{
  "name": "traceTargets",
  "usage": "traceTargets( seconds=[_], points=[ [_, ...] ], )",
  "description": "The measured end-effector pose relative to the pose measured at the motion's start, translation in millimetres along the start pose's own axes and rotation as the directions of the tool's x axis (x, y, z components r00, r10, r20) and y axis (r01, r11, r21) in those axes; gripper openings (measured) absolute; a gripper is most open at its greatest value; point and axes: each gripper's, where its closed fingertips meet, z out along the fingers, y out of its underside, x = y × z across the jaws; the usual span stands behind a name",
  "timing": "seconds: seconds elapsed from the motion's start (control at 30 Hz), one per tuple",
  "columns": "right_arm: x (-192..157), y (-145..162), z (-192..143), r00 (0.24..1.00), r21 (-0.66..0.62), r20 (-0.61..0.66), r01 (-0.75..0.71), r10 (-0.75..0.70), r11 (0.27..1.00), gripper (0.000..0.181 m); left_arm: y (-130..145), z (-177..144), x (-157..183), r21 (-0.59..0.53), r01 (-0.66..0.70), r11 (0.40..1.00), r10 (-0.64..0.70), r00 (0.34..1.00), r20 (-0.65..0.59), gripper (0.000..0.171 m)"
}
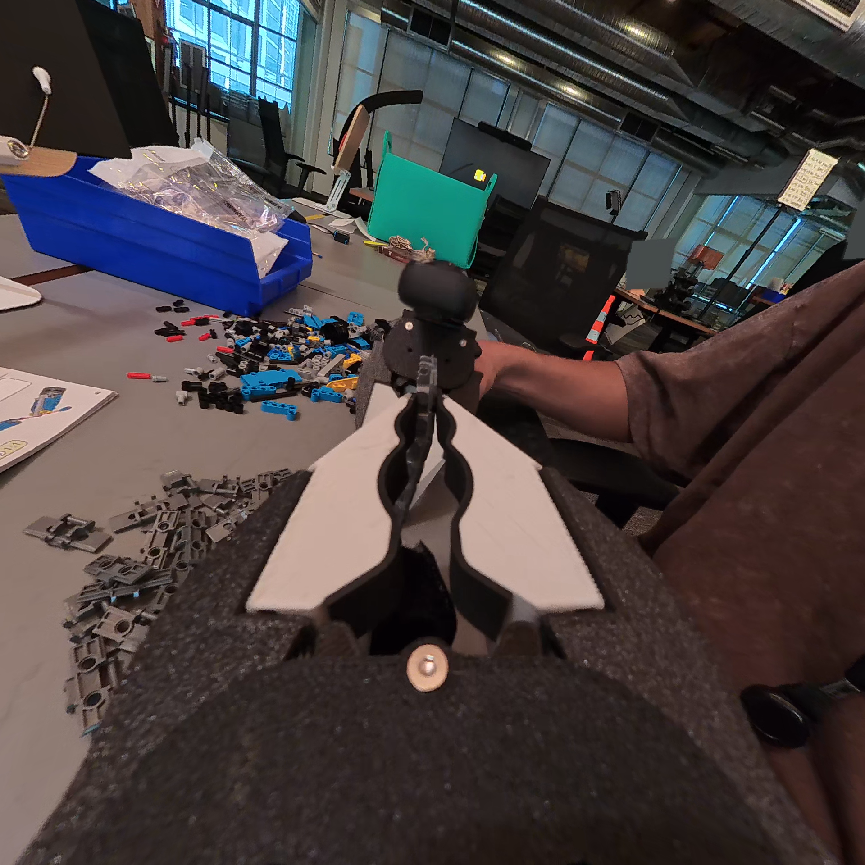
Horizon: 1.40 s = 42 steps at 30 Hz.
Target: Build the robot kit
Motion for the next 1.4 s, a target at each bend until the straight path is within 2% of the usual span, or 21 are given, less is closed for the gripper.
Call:
traceTargets(
  seconds=[0.2, 0.33, 0.4, 0.47, 0.57, 0.67, 0.73, 0.8, 0.9, 1.17, 1.4],
  points=[
    [0.6, -1.8, -1.1, 0.999, 0.008, -0.032, 0.039, -0.038, 0.999, 0.011, 2.7, 1.2, -1.4, -0.011, 0.0, 1.0, 0.0, 1.0, 0.002, 0.007],
    [6.8, -12.7, -9.3, 0.996, 0.084, -0.09, 0.002, 0.005, 0.996, 0.011, 3.8, 0.9, -3.9, -0.018, 0.009, 1.0, -0.008, 1.0, 0.011, 0.007],
    [13.4, -30.0, -25.3, 0.99, 0.181, -0.111, -0.068, 0.089, 0.981, 0.01, 3.7, 0.8, -5.5, -0.014, 0.026, 1.0, -0.025, 1.0, 0.013, 0.007],
    [21.0, -59.1, -53.6, 0.975, 0.331, -0.105, -0.153, 0.197, 0.931, 0.009, 1.8, 0.3, -4.3, -0.001, 0.061, 0.998, -0.061, 0.998, -0.009, 0.007],
    [17.1, -107.2, -96.2, 0.958, 0.507, 0.006, -0.249, 0.285, 0.825, 0.009, -0.4, -0.8, -2.9, 0.008, 0.081, 0.997, -0.081, 0.996, -0.029, 0.007],
    [10.5, -132.6, -106.5, 0.953, 0.491, 0.064, -0.287, 0.295, 0.822, 0.009, -0.8, -1.3, -1.5, 0.0, 0.046, 0.999, -0.046, 0.999, -0.018, 0.007],
    [5.8, -138.9, -101.5, 0.96, 0.429, 0.075, -0.275, 0.27, 0.86, 0.01, 0.8, -0.3, 1.5, -0.018, 0.01, 1.0, -0.01, 1.0, -0.016, 0.006],
    [6.8, -139.1, -94.6, 0.97, 0.374, 0.043, -0.238, 0.239, 0.896, 0.009, 4.5, 1.5, 4.6, -0.045, -0.037, 0.998, 0.036, 0.999, -0.011, 0.007],
    [-2.4, -131.2, -83.5, 0.972, 0.26, 0.083, -0.233, 0.219, 0.937, 0.009, 6.5, 3.7, 8.3, -0.064, -0.079, 0.995, 0.079, 0.997, -0.004, 0.007],
    [-17.7, -127.0, -87.1, 0.943, 0.231, 0.215, -0.301, 0.254, 0.925, 0.01, 11.0, 6.0, 11.3, -0.097, -0.118, 0.988, 0.118, 0.993, -0.005, 0.007],
    [-21.6, -117.6, -83.7, 0.945, 0.173, 0.217, -0.284, 0.244, 0.943, 0.01, 19.7, 10.1, 11.9, -0.158, -0.199, 0.967, 0.206, 0.978, 0.026, 0.007]
  ],
)
